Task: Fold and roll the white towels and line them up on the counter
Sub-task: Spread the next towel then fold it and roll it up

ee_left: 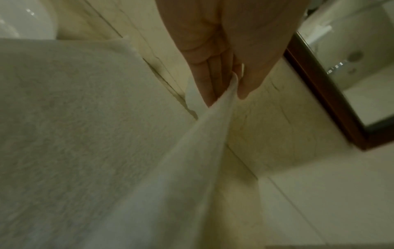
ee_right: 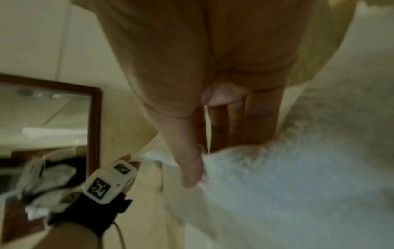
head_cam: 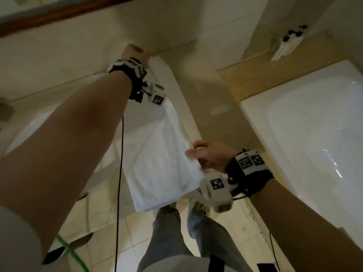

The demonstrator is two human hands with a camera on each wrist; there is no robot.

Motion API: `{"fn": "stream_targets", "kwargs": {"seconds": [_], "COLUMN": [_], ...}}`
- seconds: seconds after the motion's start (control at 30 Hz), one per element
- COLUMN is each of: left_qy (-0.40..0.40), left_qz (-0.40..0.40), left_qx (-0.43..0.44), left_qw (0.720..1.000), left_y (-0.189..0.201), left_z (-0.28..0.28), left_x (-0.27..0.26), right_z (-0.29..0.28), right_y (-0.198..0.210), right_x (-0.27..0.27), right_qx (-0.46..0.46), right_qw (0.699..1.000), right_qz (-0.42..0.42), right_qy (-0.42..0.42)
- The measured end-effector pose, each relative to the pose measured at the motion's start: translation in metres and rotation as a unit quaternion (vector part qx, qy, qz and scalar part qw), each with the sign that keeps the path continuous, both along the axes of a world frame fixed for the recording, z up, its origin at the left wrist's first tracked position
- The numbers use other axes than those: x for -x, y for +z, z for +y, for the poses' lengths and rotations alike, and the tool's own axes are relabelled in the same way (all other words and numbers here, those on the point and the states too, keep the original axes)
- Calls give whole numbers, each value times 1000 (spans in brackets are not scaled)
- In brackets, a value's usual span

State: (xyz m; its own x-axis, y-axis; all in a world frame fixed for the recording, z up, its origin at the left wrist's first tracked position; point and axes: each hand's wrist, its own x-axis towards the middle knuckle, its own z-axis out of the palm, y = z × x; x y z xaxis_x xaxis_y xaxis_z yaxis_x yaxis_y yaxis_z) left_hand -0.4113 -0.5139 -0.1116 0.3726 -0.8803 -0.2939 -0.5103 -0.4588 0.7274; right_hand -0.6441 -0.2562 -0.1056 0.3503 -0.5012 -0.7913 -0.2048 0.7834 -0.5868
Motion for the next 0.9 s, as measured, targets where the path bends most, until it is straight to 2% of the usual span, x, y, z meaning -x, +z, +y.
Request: {"fn": "stream_targets", "kwargs": {"seconds": [0.1, 0.23, 0.37, 0.5, 0.53, 0.63, 0.67, 0.7, 0.77, 0.8, 0.83, 0.9], "left_qy": [11, 21, 2, -104, -106, -115, -116, -109, -89, -77, -61, -56], "left_qz": [3, 20, -19, -155, -154, -149, -131, -99, -53, -37, -24, -36], "left_qx": [-30, -8, -55, -136, -148, -143, -132, -130, -134, -131, -125, -105], "left_qw": [999, 1000, 998, 973, 971, 972, 976, 981, 986, 988, 990, 992], "left_y": [3, 4, -24, -53, -62, -81, -83, -80, -73, -73, -75, -80], "left_z": [-2, 9, 17, 27, 24, 15, 12, 15, 21, 20, 16, 13], "left_x": [-26, -59, -104, -136, -144, -160, -161, -157, -149, -145, -143, -142], "right_z": [-2, 7, 15, 11, 9, -2, -7, -14, -25, -28, -32, -36], "right_y": [8, 3, -18, -38, -40, -46, -50, -56, -64, -68, -70, -75], "right_x": [-45, -104, -141, -156, -158, -158, -155, -150, -136, -129, -123, -114], "right_qx": [-14, -36, -43, -46, -38, 14, 61, 121, 210, 214, 195, 150], "right_qw": [996, 991, 996, 999, 999, 993, 982, 964, 899, 873, 863, 865], "right_qz": [-85, -125, -75, 3, 15, 36, 77, 158, 360, 423, 455, 479], "right_qy": [-26, 10, 16, -9, -8, -113, -160, -176, -139, -120, -100, -23]}}
